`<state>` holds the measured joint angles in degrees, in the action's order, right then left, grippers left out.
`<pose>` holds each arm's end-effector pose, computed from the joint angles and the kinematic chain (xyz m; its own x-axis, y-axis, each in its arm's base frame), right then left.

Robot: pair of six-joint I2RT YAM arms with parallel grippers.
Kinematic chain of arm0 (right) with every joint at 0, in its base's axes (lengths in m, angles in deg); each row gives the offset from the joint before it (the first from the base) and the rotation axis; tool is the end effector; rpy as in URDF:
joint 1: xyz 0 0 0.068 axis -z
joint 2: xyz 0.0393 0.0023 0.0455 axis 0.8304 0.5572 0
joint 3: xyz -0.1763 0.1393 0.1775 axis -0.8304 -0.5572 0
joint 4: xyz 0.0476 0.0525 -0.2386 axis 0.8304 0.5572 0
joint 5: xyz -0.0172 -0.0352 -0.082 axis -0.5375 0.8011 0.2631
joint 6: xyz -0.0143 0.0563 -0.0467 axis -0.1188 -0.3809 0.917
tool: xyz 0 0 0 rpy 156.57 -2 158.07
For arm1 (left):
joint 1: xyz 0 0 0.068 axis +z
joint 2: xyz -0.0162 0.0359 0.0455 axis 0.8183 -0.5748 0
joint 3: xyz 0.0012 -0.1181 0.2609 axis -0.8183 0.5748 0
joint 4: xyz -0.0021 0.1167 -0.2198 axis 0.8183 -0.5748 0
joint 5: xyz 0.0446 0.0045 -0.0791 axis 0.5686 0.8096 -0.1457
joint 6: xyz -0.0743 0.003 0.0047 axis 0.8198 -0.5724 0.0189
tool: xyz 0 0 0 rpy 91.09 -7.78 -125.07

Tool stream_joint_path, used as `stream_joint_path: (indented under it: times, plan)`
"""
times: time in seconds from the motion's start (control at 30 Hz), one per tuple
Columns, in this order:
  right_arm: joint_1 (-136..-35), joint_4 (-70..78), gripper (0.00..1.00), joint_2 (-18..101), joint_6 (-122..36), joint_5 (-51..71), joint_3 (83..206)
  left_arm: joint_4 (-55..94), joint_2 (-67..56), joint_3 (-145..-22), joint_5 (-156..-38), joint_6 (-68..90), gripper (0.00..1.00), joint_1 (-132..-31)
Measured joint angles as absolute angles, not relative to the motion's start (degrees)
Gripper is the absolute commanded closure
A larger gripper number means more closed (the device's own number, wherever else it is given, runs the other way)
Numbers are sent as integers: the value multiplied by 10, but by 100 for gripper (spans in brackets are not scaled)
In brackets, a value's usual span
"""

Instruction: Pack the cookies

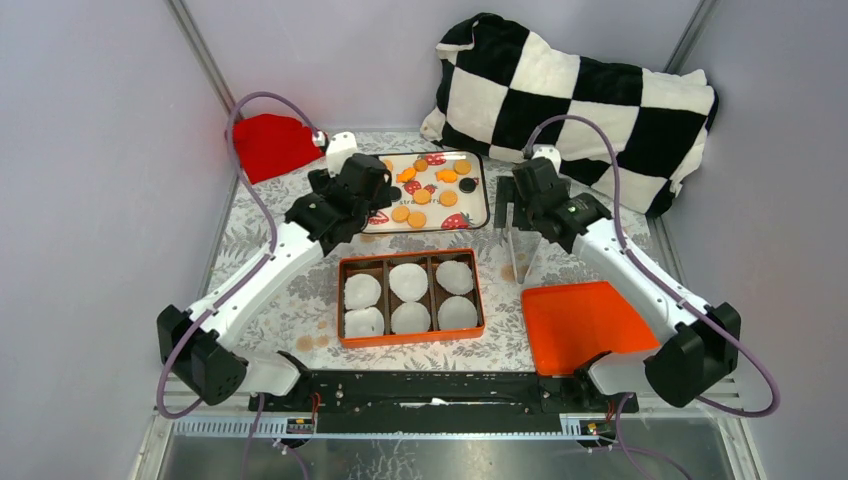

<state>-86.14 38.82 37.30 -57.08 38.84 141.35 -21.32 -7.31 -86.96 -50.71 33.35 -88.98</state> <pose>0.2660 0.1281 0.3405 -0.6034 0.0358 -0.7966 -0.0195 0.9980 0.0597 0.2581 -0.1280 0.3585 -0.4690 -0.2127 -0.8572 -0.2578 0.9613 -0.0975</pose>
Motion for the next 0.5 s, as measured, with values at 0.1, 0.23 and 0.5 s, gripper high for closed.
stream_joint_path:
  times: [0.1, 0.23, 0.5]
  plan:
    - [-861, 368, 0, 384, -578, 381, 1362, -211, -87, -861, -528, 334, 10, -890]
    - [-856, 350, 0, 417, -595, 358, 1302, -210, -90, -852, -551, 334, 9, -890]
    - [-791, 317, 0, 496, -608, 311, 1295, -197, -61, -829, -571, 333, 9, -890]
